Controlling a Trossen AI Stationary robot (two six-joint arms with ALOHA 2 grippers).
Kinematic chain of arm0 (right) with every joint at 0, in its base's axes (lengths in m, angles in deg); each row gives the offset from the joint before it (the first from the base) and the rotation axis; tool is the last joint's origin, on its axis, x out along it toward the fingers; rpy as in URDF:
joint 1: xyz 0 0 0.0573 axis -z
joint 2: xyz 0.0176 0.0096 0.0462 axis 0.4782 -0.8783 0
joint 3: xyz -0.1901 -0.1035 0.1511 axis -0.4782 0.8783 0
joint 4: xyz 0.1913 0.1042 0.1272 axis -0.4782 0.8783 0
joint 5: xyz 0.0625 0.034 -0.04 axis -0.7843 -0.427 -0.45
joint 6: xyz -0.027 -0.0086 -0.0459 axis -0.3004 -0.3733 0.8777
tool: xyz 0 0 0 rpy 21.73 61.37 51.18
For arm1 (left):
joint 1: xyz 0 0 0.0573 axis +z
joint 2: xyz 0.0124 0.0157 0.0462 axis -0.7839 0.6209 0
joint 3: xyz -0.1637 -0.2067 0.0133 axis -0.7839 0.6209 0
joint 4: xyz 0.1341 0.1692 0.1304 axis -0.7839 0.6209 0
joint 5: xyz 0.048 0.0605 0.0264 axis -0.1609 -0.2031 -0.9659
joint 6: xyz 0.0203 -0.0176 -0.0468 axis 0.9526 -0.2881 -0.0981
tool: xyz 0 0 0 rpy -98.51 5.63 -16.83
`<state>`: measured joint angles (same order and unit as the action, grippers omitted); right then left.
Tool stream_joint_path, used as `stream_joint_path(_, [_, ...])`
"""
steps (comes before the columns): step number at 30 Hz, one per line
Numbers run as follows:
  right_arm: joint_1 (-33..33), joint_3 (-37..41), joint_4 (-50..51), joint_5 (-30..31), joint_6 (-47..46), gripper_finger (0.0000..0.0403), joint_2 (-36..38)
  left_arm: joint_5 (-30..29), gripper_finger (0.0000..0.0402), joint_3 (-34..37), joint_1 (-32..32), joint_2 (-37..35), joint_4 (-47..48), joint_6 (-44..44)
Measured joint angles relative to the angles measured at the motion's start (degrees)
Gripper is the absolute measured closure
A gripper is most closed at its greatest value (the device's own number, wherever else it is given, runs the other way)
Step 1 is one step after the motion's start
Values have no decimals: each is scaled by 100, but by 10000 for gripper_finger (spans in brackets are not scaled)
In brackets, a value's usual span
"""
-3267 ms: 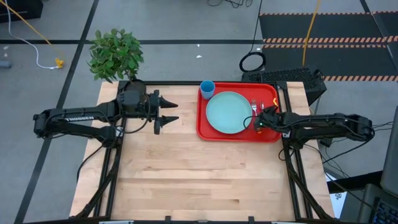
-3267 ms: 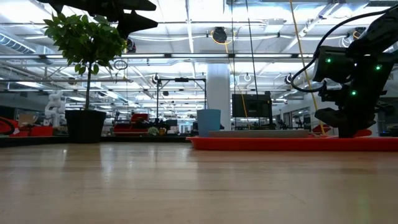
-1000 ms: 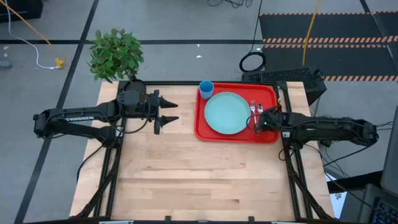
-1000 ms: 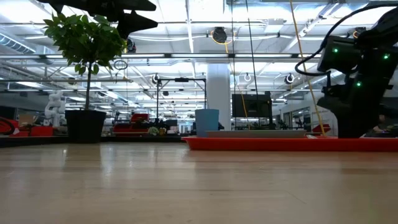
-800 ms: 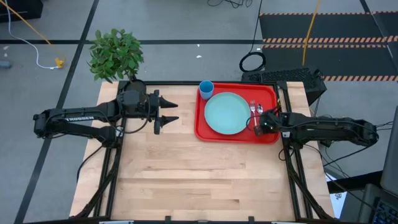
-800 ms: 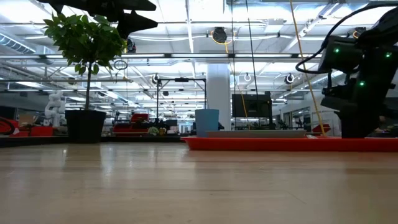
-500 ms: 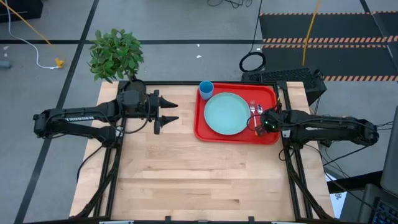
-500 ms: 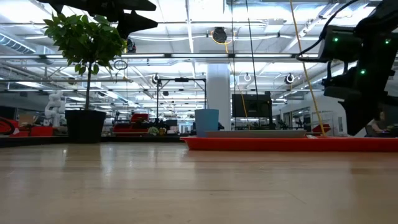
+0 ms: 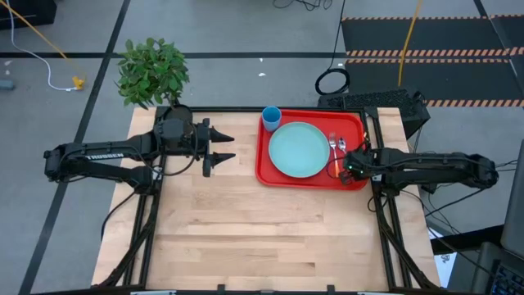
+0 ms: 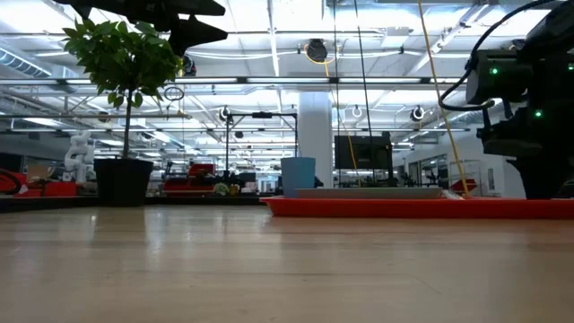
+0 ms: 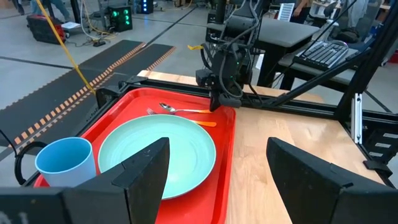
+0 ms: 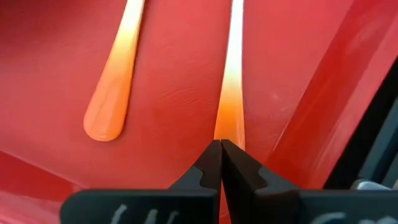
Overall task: Pick and place plate/cup/fork/spoon on tray
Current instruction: Put the orange spoon on the red tray to the right of the orange fork
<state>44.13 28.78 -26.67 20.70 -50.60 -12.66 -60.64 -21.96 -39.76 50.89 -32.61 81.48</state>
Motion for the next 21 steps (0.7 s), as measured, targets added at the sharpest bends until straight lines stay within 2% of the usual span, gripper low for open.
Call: stream_joint_path(21, [-113, 113, -756, 33, -784, 403, -78, 0, 131, 0, 0, 0, -2, -15])
